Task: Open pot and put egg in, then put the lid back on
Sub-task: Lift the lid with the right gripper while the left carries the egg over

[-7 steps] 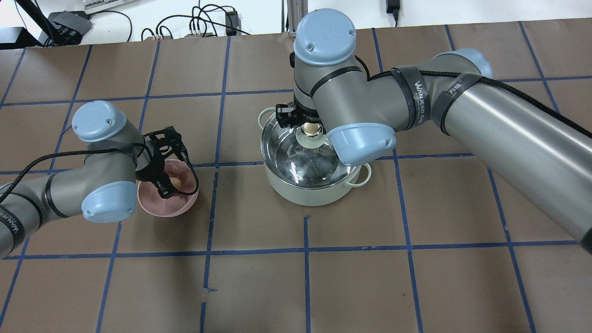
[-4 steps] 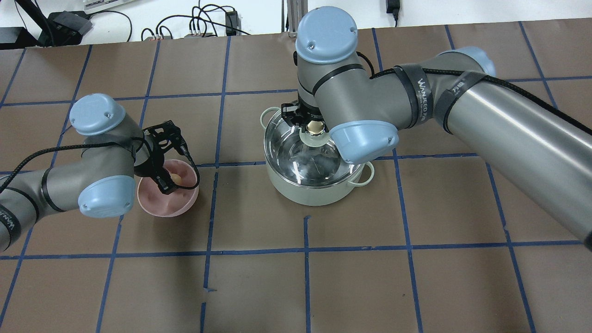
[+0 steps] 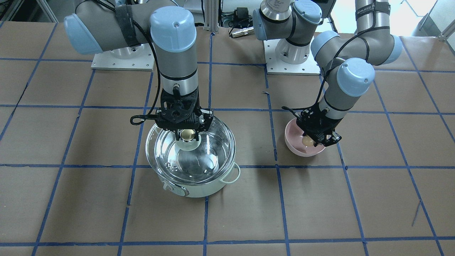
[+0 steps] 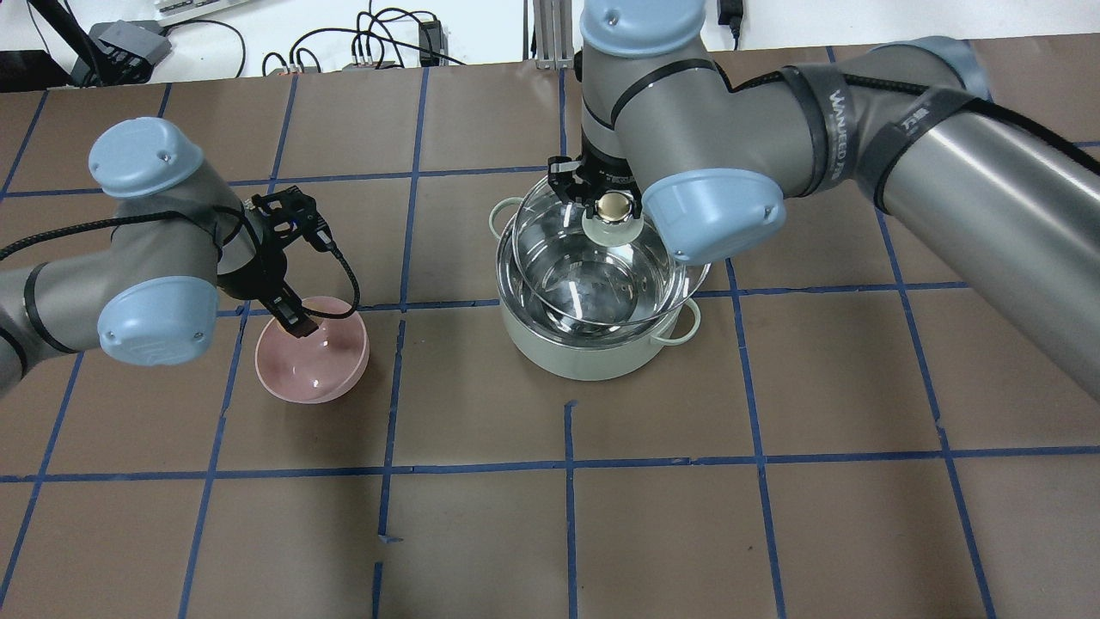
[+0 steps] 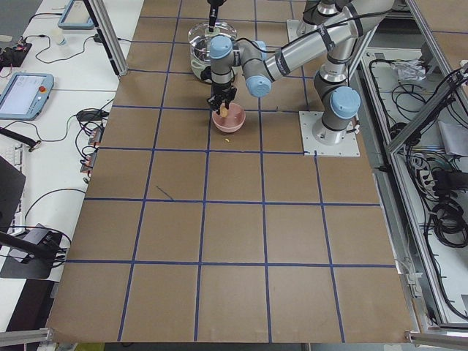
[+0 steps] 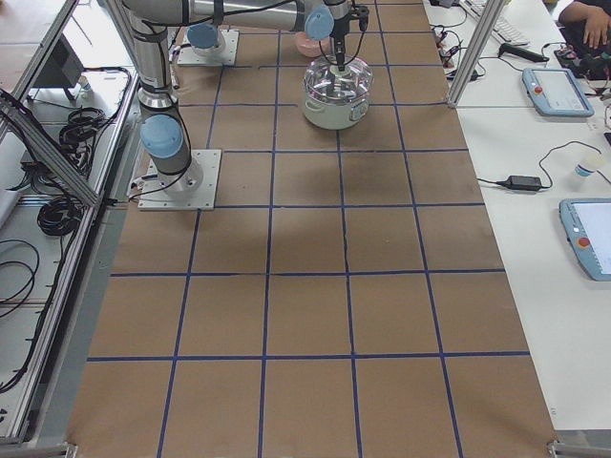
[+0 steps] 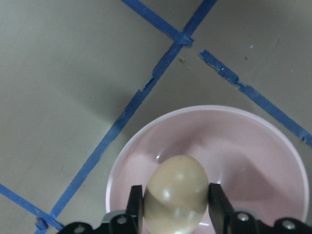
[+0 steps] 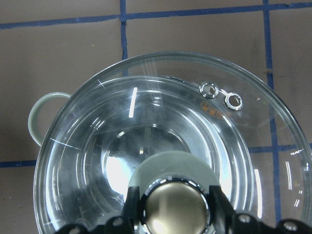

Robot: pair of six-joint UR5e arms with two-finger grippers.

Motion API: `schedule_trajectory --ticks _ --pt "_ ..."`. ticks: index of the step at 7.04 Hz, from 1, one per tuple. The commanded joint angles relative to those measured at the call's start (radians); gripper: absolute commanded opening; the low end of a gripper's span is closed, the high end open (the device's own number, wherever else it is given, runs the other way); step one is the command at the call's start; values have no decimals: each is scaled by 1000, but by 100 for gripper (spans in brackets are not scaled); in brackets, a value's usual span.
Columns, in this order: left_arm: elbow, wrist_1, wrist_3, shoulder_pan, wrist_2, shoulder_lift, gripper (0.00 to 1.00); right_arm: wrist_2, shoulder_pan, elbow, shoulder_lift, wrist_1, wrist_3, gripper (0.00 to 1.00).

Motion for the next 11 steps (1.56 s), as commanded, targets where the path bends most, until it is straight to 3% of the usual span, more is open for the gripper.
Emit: schedule_trajectory --ticks 1,4,6,9,11 --pt "89 -103 -136 -19 -52 22 9 3 -60 -63 -36 100 -3 31" --pt "213 -156 -447 -120 -60 -5 9 33 -196 -68 -93 148 -100 31" --pt "259 -165 -711 -207 -45 -31 10 46 -233 -66 -95 168 -151 31" --pt "425 -166 -1035 -344 -29 -157 10 38 -275 -63 -109 173 -207 33" --pt "444 -153 -1208 -442 -29 -171 10 43 -314 -58 -112 189 -254 33"
